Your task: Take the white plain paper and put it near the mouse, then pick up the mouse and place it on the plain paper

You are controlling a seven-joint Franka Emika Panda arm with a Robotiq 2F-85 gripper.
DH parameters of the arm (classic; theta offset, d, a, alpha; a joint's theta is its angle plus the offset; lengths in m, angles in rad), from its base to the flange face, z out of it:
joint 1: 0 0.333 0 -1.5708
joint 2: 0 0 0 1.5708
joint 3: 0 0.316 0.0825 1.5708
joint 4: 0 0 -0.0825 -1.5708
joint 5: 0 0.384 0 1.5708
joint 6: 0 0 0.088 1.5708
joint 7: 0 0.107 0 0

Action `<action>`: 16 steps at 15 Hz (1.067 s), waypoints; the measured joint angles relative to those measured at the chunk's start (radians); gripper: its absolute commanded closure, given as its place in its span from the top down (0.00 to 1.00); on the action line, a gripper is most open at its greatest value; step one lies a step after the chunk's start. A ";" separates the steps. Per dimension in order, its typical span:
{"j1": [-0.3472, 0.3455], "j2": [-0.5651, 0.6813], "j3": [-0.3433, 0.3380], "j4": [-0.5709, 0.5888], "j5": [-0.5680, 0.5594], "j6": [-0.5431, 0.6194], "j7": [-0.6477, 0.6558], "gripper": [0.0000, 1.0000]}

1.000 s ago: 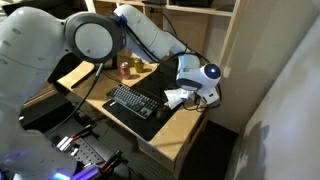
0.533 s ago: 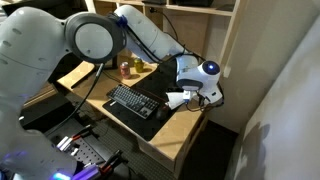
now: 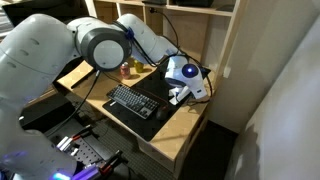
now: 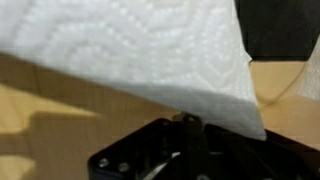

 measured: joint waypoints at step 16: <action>-0.076 -0.052 -0.117 -0.048 -0.177 -0.430 -0.095 0.54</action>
